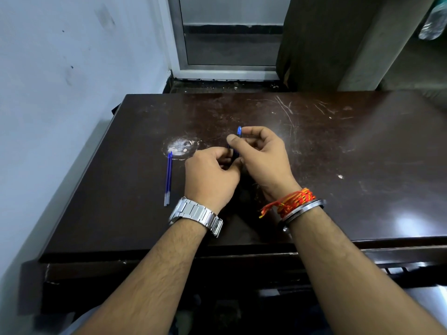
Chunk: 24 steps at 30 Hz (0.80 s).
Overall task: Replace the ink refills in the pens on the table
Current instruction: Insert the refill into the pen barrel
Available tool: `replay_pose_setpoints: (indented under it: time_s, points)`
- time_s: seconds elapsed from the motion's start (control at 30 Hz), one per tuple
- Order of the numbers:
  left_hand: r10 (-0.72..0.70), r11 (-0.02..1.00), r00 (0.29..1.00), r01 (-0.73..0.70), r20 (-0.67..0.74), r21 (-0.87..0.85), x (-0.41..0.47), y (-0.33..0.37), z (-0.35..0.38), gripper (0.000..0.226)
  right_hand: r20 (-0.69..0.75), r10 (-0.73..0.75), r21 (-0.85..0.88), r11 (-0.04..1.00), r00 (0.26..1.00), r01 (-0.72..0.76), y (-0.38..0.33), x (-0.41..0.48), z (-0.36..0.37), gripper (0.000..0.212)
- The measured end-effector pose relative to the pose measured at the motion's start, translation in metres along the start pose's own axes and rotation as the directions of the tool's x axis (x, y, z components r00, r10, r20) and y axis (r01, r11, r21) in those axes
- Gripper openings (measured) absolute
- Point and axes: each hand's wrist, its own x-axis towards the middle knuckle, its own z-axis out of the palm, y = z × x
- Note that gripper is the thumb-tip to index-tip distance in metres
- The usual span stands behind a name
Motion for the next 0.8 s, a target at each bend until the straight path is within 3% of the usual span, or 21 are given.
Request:
replay_pose_setpoints:
  time_s: [0.2,0.43,0.8]
  points:
    - [0.009,1.000,1.000,-0.009,0.017,0.003,-0.002,0.000,0.000,0.016,0.041,0.042,0.051,0.998,0.998,-0.044,0.001,0.002,0.002,0.021]
    - [0.025,1.000,1.000,-0.025,0.005,0.008,0.000,0.000,-0.001,0.010,0.000,-0.014,-0.024,1.000,1.000,0.014,0.001,0.000,0.000,0.024]
    - [0.031,0.999,0.998,-0.031,0.054,-0.007,-0.004,-0.002,0.005,0.010,-0.186,-0.086,0.092,0.990,0.979,0.104,-0.011,0.004,-0.012,0.018]
